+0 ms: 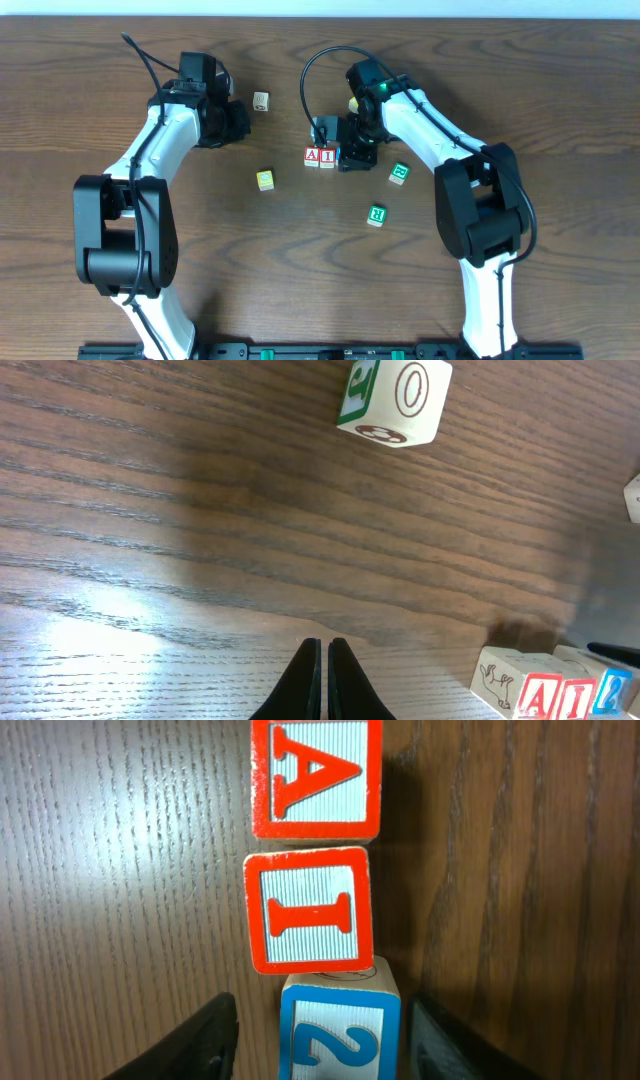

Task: Spell out Ai2

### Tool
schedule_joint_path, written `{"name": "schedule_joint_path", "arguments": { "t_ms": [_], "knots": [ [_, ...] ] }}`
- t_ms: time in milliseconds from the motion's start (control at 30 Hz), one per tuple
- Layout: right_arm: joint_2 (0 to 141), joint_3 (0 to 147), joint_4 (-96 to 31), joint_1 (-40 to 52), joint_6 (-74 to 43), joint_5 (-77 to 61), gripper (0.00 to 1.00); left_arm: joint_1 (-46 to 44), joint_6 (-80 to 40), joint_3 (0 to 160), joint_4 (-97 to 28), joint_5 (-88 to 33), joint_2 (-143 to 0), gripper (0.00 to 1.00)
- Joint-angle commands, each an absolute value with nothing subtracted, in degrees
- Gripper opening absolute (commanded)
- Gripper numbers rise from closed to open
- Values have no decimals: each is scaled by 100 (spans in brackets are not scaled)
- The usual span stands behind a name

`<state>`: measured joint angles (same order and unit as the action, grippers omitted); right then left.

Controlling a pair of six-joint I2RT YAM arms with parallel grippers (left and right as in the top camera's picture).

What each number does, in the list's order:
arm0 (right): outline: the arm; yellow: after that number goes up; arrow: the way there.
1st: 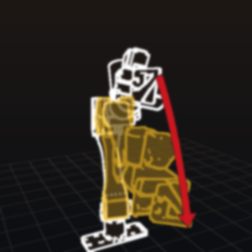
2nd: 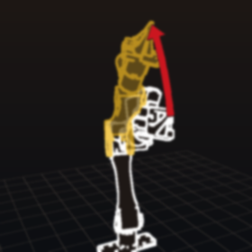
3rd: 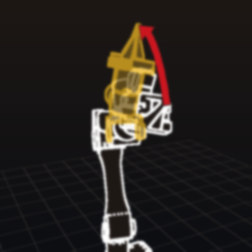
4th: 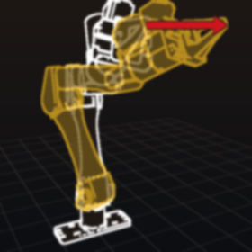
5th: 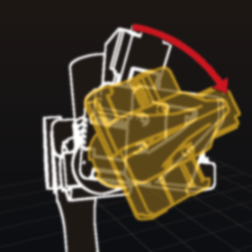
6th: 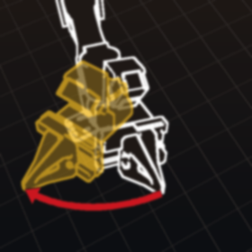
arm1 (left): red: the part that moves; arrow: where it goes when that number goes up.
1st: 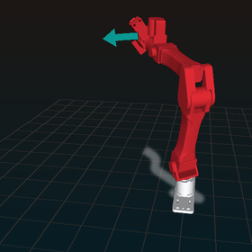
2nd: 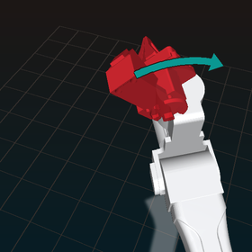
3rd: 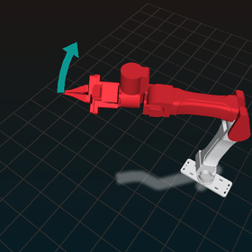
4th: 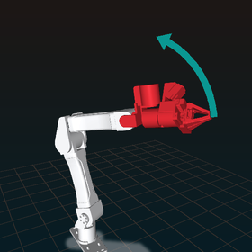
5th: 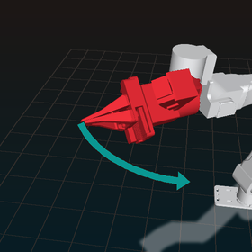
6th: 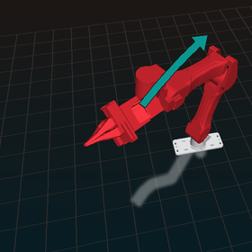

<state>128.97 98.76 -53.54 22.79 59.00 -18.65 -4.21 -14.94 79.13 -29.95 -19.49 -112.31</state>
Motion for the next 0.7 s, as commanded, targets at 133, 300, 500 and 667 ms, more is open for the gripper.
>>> {"name": "schedule_joint_path", "arguments": {
  "t_ms": [133, 300, 500, 667],
  "knots": [
    [12761, 9843, -5374, 2333, 5942, -1953, 54, -414, -1411, 7950, -2991, -1885, -11284, 6],
    [12761, 9843, -5380, 2333, 6075, -1949, 54, -414, -1411, 7950, -2991, -1887, -11284, 6],
    [12529, 9861, -5719, 2399, 6066, -1975, 80, -414, -1409, 7950, -2993, -1885, -11284, 6],
    [11721, 9861, -6167, 2462, 6027, -1973, 83, -416, -1409, 7950, -2995, -1887, -11284, 6]
  ]
}}
